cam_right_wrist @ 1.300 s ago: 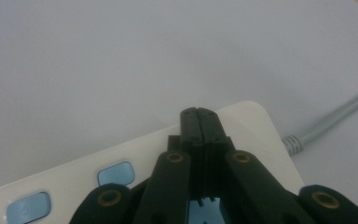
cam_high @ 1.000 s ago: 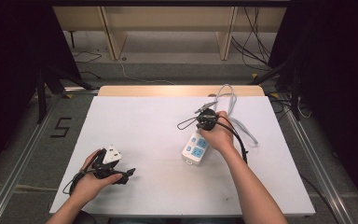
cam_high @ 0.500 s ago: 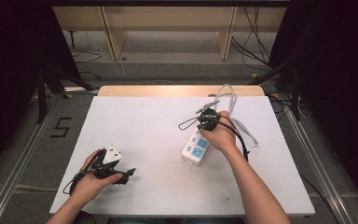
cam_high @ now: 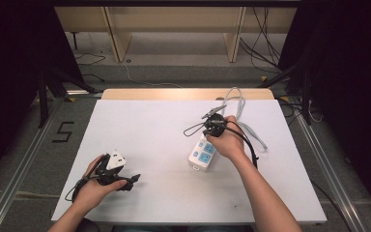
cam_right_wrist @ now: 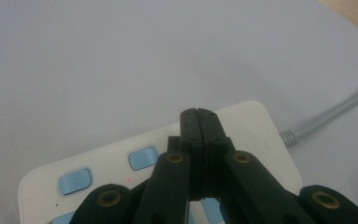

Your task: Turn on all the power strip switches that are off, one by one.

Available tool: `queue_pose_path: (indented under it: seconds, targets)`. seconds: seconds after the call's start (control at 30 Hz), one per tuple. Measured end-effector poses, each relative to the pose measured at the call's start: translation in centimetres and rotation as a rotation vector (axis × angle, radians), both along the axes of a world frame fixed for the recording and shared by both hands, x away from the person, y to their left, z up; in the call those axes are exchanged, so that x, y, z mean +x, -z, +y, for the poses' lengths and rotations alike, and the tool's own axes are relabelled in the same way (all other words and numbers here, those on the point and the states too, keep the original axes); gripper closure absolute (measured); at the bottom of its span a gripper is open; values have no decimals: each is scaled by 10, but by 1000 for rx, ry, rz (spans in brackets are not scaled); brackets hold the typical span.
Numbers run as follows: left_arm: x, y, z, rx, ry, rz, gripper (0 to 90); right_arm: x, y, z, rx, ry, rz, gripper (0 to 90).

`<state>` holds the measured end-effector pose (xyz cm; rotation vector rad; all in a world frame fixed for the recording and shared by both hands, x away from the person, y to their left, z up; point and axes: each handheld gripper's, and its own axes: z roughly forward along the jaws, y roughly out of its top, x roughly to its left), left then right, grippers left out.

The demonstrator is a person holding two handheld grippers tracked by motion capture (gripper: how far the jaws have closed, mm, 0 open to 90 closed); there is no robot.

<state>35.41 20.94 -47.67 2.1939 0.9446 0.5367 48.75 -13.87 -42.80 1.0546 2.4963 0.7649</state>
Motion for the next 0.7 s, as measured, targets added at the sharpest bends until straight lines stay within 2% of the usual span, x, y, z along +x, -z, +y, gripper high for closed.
queue_pose_path:
  seconds: [0.7]
  targets:
    - [0, 0, 0, 0, 1, -1, 160, -14, -2, 3, 12, -36, 1, 900]
